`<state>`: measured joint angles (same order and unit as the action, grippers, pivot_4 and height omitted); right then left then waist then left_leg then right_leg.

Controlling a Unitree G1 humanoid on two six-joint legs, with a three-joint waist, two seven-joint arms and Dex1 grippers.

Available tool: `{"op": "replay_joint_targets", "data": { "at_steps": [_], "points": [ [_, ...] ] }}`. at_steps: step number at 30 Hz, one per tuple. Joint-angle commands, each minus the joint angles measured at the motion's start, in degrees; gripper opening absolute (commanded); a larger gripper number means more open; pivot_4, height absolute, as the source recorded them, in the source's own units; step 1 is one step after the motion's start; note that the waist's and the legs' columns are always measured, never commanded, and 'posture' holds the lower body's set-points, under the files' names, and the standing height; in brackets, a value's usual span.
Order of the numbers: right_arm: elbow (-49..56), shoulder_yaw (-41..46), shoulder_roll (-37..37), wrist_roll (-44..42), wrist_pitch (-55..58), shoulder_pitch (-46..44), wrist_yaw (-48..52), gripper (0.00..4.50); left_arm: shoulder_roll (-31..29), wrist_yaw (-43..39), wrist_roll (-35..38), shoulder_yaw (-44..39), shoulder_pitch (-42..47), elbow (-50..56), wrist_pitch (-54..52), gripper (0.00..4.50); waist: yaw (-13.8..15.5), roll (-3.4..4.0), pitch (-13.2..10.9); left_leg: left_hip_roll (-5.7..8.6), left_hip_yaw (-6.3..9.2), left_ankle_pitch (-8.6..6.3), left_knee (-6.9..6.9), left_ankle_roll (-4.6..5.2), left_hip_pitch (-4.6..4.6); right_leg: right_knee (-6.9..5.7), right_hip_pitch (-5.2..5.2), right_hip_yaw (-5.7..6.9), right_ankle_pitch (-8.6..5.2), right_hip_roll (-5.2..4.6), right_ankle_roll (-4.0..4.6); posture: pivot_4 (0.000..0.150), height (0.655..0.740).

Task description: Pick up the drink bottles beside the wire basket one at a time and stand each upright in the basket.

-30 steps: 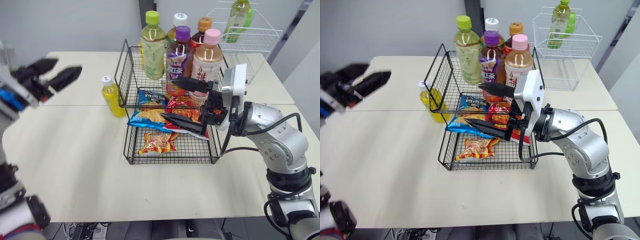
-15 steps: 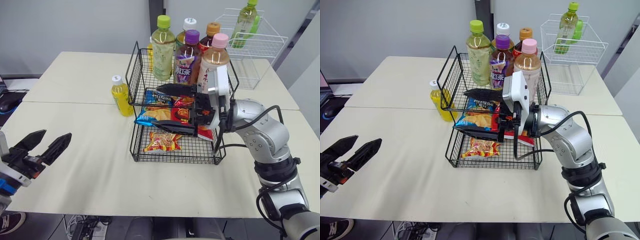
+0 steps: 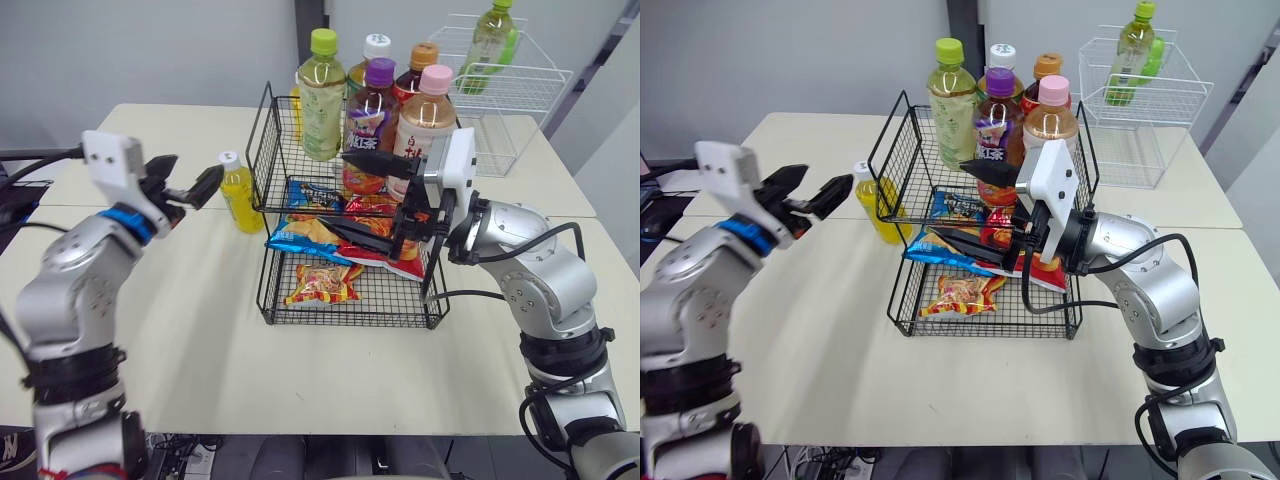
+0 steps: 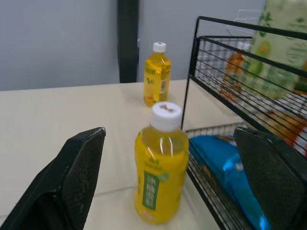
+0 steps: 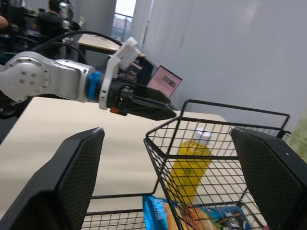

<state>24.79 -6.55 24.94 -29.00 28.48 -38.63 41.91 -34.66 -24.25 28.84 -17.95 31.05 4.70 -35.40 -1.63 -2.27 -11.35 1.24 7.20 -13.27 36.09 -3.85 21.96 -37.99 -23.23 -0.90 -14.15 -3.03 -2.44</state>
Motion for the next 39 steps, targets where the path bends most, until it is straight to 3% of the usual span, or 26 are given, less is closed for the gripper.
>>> {"op": "replay_joint_targets", "data": {
  "at_steps": [1,12,15,23,33,39],
  "points": [
    [4.12,2.59,1.25,0.16,0.81,0.73,-2.36,4.5,0.89,-0.65,-5.18,4.36,4.13,-6.77,5.69,4.43,-0.24,0.0,0.0,0.0,-0.04,0.0,0.0,0.0,0.0,0.0,-0.02,-0.03,0.0,0.0,-0.01,0.15,0.74],
    [7.51,4.23,3.74,0.14,3.24,1.52,-4.92,4.5,4.19,-2.23,-12.46,9.31,14.27,-23.89,15.53,4.43,-0.14,0.0,0.0,0.02,-0.03,0.0,-0.01,0.01,0.1,-0.01,-0.11,0.0,0.01,-0.04,-0.02,0.15,0.74],
    [7.86,4.41,4.02,-0.13,3.45,1.63,-5.09,4.5,4.73,-2.11,-13.41,9.25,15.4,-25.96,16.61,3.85,-0.14,0.0,0.0,0.02,-0.01,0.0,-0.01,0.01,0.09,-0.01,-0.1,0.01,0.0,-0.03,-0.03,0.15,0.74],
    [7.96,4.37,4.02,-0.23,3.36,1.85,-5.01,4.5,4.47,-2.78,-14.61,8.89,16.47,-29.34,18.28,1.4,-0.2,0.0,0.0,0.02,0.02,0.0,-0.01,0.01,0.1,-0.02,-0.1,0.04,0.0,-0.03,-0.03,0.15,0.74],
    [7.45,4.66,3.95,-1.01,2.81,2.18,-4.19,4.5,1.22,-8.01,-9.66,4.53,18.08,-27.13,16.44,1.38,-0.32,0.0,-0.01,0.0,0.03,-0.01,-0.02,0.01,0.11,-0.02,-0.12,0.04,0.0,-0.02,-0.03,0.15,0.74],
    [7.57,5.4,2.43,-3.13,2.55,1.76,-4.9,4.5,-6.6,-16.34,-5.65,3.04,24.97,-25.94,10.11,1.38,-0.35,-0.03,-0.03,-0.01,0.2,0.01,0.06,0.0,0.55,-0.05,-0.43,0.2,0.01,0.02,-0.02,0.15,0.74]
  ]
}}
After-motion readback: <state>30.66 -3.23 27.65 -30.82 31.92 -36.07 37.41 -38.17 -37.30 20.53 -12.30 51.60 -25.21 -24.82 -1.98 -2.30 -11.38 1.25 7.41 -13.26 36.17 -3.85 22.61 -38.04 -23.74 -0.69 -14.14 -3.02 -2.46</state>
